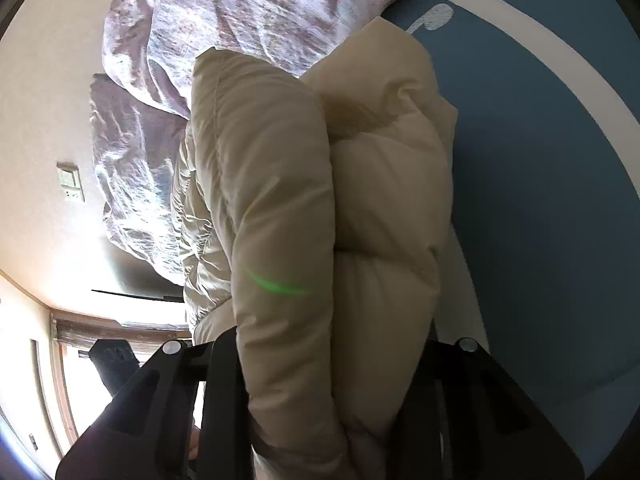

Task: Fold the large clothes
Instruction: 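Grasp the cream jacket bundle with the right gripper while the left gripper grasps it too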

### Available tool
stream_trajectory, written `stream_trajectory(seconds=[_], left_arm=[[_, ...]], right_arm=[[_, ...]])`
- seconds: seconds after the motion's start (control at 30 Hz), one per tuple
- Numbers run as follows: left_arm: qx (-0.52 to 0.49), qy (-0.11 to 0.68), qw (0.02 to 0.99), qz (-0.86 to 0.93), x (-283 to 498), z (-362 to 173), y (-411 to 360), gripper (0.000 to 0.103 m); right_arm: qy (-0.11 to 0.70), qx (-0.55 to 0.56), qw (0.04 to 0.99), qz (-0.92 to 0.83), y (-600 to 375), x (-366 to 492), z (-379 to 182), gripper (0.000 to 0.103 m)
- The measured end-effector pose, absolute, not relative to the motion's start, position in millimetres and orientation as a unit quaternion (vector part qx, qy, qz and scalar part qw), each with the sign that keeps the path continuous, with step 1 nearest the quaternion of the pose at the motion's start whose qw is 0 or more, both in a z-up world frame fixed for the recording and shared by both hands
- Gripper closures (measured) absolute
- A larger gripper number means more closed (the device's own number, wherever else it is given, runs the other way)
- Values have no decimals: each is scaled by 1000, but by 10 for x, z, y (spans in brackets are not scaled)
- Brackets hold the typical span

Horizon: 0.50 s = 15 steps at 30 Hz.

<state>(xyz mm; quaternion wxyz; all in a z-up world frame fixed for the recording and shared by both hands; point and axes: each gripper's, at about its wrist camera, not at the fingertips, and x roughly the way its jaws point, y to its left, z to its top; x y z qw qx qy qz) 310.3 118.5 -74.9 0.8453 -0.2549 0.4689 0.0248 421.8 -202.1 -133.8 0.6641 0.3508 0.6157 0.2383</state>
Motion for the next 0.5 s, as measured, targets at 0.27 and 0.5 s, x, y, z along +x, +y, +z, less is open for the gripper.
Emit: stream_trajectory(seconds=[0.27,0.5], left_arm=[[-331,500,800,-12,3339,-1101,1211,11],[-363,490,792,-32,3406,-1219,1230,32]], right_arm=[[617,363,658,233,-2073,4194,-1356,76],[614,388,648,230,-2329,4140,-1492,76]])
